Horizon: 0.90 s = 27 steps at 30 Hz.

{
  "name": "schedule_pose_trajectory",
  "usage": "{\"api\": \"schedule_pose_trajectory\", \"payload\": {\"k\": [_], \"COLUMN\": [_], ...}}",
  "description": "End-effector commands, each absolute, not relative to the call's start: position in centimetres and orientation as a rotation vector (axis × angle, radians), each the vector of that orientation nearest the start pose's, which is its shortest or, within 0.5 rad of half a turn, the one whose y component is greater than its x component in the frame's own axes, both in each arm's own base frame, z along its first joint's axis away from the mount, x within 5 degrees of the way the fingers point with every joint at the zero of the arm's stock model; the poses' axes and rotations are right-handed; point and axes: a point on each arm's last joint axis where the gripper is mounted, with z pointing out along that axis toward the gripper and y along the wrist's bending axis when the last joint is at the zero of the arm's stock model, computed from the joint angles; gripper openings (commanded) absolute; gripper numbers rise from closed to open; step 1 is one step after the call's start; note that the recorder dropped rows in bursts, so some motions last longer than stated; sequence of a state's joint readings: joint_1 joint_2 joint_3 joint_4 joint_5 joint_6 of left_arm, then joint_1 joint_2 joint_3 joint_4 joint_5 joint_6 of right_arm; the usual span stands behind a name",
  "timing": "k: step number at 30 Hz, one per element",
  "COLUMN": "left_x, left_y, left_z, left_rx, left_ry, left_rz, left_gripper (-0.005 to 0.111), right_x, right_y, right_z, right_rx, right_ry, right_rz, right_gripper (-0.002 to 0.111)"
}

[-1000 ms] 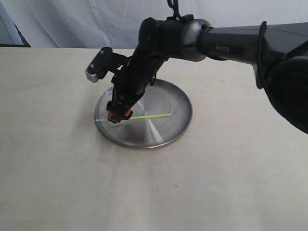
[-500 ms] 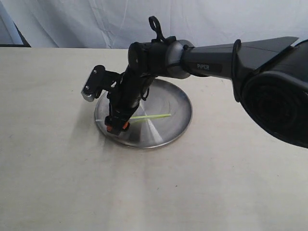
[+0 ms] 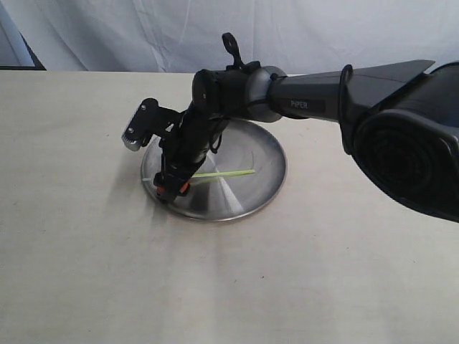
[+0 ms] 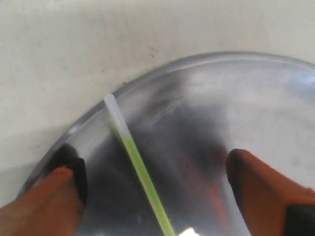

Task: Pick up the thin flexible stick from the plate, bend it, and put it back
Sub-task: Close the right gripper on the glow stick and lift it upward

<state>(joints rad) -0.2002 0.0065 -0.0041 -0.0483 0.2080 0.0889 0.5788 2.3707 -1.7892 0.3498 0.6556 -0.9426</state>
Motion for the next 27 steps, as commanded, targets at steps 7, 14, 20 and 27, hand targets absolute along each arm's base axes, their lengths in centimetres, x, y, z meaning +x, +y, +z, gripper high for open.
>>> {"api": "schedule_pose_trajectory", "payload": {"k": [7, 14, 20, 27], "left_x": [5.5, 5.5, 5.5, 5.5], "left_y": [-1.2, -1.2, -1.2, -1.2], "left_z": [19.5, 19.5, 19.5, 19.5], "left_rx": [0.213, 0.213, 0.213, 0.213], "left_ry": [1.673, 1.673, 1.674, 1.674], "left_rz": [-0.128, -0.128, -0.128, -0.128], "left_gripper": [0.0, 0.0, 0.0, 0.0], "right_x": [40.6, 40.6, 40.9, 40.8], "right_y": [29.0, 29.0, 29.0, 29.2], "right_z": [10.7, 10.7, 11.6, 18.3], "right_rx": [-1.569, -1.57, -1.554, -1.323], "right_ry": [2.19, 2.186, 2.148, 2.105], "right_rz": [0.311, 0.304, 0.273, 0.35], "right_gripper": [0.046, 0.008, -0.001, -0.001]}}
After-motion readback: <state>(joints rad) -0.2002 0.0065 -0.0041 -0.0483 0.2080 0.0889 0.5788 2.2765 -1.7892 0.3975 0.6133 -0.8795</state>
